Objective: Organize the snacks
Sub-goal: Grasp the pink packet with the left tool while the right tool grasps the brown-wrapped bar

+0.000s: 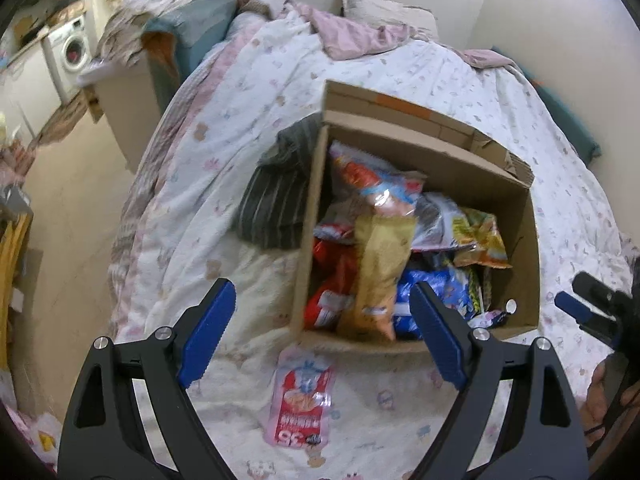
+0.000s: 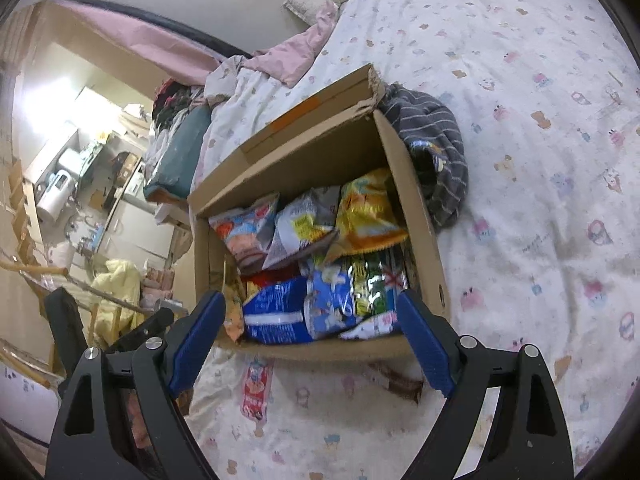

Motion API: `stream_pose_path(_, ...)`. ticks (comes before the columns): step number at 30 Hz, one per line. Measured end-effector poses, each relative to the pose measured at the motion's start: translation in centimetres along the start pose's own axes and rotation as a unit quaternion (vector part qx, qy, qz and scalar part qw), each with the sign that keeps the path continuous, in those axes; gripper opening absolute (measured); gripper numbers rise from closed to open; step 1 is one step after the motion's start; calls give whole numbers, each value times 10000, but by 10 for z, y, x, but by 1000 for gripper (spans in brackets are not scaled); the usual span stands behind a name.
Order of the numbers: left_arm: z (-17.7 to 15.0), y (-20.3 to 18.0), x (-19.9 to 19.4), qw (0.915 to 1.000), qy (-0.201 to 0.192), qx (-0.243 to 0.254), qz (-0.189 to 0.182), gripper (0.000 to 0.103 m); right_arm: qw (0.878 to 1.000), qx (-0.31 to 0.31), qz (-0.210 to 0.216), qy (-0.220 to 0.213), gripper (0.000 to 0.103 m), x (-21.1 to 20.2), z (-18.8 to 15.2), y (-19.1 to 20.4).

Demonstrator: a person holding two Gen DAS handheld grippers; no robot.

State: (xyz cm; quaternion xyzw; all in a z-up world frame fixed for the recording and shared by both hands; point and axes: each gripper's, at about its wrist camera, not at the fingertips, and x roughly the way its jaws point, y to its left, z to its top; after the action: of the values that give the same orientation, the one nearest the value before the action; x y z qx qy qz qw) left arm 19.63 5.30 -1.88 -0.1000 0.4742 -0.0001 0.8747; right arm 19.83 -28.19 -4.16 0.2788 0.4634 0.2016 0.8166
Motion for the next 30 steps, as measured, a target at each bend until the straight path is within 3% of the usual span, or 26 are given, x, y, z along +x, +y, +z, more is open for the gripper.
stream_pose_path(6,-23,21,8,9982,495,-326,-117,87,9981,-462,-320,243,90,-4,-27,0)
stream_pose_path(10,-36,34,19,9958,804,-438,3,87,9939,-517,-587,778,90,5,-44,-15)
stream_pose_path(16,-59,39,51,9854,1643,-435,85,87,9804,-811,-1224,1310,90,34,-56,-28)
stream_pose_path(20,-77,31,74,9765,2146,-172,68,87,9707,-1142,-1460,1527,90,59,-55,-26)
stream_pose_path(24,-88,19,83,9739,2261,205,90,87,9556,-1500,-1623,1947,90,88,-63,-21)
stream_pose_path(30,-101,-5,88,9686,2329,870,-91,86,9438,-1863,-1790,2063,88,109,-70,-10)
